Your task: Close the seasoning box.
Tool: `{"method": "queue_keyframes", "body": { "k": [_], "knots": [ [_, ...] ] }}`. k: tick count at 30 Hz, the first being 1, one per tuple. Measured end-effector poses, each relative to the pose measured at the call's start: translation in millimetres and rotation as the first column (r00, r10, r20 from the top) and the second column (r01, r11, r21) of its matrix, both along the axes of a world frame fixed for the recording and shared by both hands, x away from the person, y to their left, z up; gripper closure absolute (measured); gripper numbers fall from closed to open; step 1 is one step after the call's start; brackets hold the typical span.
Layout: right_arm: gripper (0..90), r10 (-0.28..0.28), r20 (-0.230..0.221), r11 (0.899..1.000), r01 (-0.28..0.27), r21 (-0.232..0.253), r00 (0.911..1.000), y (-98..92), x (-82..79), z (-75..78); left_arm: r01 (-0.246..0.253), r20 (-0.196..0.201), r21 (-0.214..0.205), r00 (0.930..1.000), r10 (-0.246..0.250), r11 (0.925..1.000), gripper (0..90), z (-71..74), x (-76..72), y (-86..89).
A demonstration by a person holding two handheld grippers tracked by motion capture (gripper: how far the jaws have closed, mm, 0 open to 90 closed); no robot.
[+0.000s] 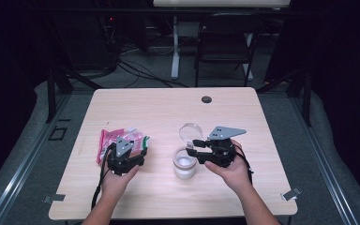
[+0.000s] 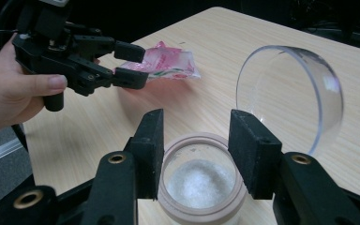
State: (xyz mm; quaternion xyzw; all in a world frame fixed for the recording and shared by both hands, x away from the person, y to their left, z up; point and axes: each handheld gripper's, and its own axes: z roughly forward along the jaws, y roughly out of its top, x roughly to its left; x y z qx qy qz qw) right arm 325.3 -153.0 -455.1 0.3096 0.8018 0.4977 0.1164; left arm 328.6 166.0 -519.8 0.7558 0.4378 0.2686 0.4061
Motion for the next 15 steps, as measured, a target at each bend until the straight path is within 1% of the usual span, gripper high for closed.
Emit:
{"method": "queue_keyframes", "body": {
  "k": [1, 2, 3, 4, 5, 6, 7, 8, 9, 10, 11, 12, 13, 15],
  "knots": [
    [57.0, 0.000, 0.000, 1.000, 0.000, 0.000, 1.0000, 0.0, 0.0, 0.0, 0.005, 0.000, 0.003, 1.0000, -0.005, 1.0000, 40.4, 0.1, 0.0, -1.4],
    [58.7, -0.017, 0.014, 1.000, 0.017, -0.020, 0.9998, -2.6, -1.0, 2.1, 0.011, -0.001, 0.007, 0.9999, -0.011, 0.9999, 41.2, 0.3, -0.3, -2.7],
    [58.7, -0.017, 0.014, 1.000, 0.017, -0.020, 0.9998, -2.6, -1.0, 2.1, 0.020, -0.001, 0.012, 0.9998, -0.020, 0.9997, 41.2, 0.6, -0.5, -3.8],
    [60.1, -0.025, 0.021, 0.999, 0.026, -0.022, 0.9995, -4.2, -1.1, 2.8, 0.026, 0.001, 0.007, 0.9997, -0.026, 0.9996, 41.4, 0.7, -1.2, -5.4],
    [62.2, -0.034, 0.023, 0.999, 0.034, -0.022, 0.9992, -7.0, -0.8, 3.9, 0.028, 0.003, 0.005, 0.9996, -0.028, 0.9996, 41.7, 0.8, -1.6, -6.3],
    [67.3, -0.038, 0.020, 0.999, 0.038, -0.020, 0.9991, -11.3, -0.1, 5.4, 0.037, 0.006, 0.004, 0.9993, -0.037, 0.9993, 41.8, 0.8, -2.4, -8.0],
    [67.3, -0.038, 0.020, 0.999, 0.038, -0.020, 0.9991, -11.3, -0.1, 5.4, 0.037, 0.006, 0.004, 0.9993, -0.037, 0.9993, 41.8, 0.8, -2.4, -8.0],
    [72.1, -0.049, 0.016, 0.998, 0.049, -0.028, 0.9987, -16.7, 1.2, 7.1, 0.039, 0.010, 0.005, 0.9992, -0.039, 0.9992, 42.3, 0.9, -2.7, -8.6],
    [72.1, -0.049, 0.016, 0.998, 0.049, -0.028, 0.9987, -16.7, 1.2, 7.1, 0.043, 0.013, 0.002, 0.9990, -0.043, 0.9991, 42.3, 1.0, -3.0, -8.9],
    [74.8, -0.060, 0.013, 0.998, 0.061, -0.032, 0.9981, -22.4, 2.4, 9.1, 0.052, 0.016, -0.005, 0.9985, -0.052, 0.9986, 43.2, 1.6, -3.4, -9.0],
    [74.8, -0.060, 0.013, 0.998, 0.061, -0.032, 0.9981, -22.4, 2.4, 9.1, 0.052, 0.016, -0.005, 0.9985, -0.052, 0.9986, 43.7, 1.6, -3.4, -9.0],
    [76.8, -0.081, 0.011, 0.997, 0.081, -0.019, 0.9967, -27.3, 3.7, 10.7, 0.060, 0.016, -0.009, 0.9981, -0.059, 0.9982, 44.1, 1.8, -3.6, -9.0],
    [76.8, -0.081, 0.011, 0.997, 0.081, -0.019, 0.9967, -27.3, 3.7, 10.7, 0.060, 0.016, -0.009, 0.9981, -0.059, 0.9982, 44.5, 1.8, -3.6, -9.0],
    [77.5, -0.096, 0.012, 0.995, 0.096, -0.015, 0.9953, -30.8, 5.4, 10.4, 0.069, 0.009, -0.023, 0.9976, -0.069, 0.9973, 45.0, 1.8, -3.7, -9.3]
  ]
}}
